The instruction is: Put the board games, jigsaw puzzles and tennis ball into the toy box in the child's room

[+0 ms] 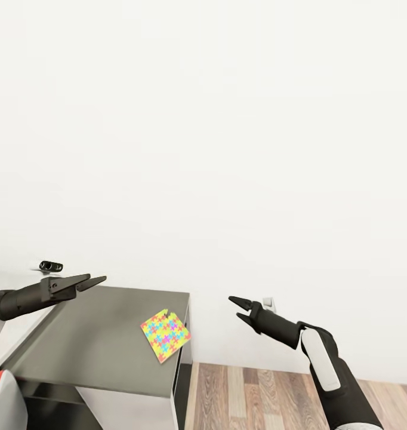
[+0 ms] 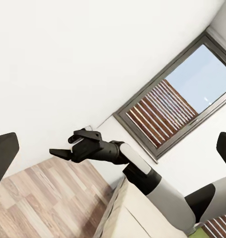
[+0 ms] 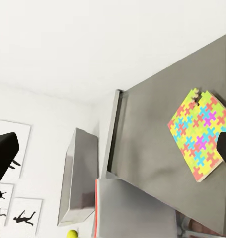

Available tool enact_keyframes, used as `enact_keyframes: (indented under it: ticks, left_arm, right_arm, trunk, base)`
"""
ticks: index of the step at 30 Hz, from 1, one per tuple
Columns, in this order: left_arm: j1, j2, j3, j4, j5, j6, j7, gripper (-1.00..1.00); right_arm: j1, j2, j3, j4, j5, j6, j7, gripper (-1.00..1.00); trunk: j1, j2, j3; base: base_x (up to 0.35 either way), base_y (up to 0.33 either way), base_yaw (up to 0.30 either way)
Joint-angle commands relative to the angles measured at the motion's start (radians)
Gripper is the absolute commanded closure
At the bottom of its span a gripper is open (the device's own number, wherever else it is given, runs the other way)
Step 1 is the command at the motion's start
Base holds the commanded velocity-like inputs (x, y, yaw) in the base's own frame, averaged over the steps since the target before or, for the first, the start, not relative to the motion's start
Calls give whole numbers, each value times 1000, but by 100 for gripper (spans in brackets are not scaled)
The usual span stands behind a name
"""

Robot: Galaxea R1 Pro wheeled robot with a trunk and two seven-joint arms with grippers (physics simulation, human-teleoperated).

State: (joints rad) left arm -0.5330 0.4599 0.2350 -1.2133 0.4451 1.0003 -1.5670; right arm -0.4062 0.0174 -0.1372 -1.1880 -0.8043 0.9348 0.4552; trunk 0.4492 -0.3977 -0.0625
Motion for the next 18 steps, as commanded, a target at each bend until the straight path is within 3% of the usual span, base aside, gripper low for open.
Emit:
enact_keyframes:
  ticks: [1, 15, 18]
  left_arm:
    - [-1, 1, 0, 0, 0, 11, -4, -100]
    - [-1, 2, 0, -2, 0, 11, -4, -100]
    - [-1, 1, 0, -2, 0, 11, -4, -100]
  right_arm:
    - [-3, 1, -4, 0, 5, 8, -4, -100]
    - [-18, 2, -5, 13, 1, 12, -48, -100]
    - [-28, 2, -11, 74, 0, 4, -85, -100]
  trunk:
    - [1, -2, -2]
    - [1, -2, -2]
    - [1, -2, -2]
  base:
    - [47, 2, 4]
    - [7, 0, 1]
    - [0, 0, 0]
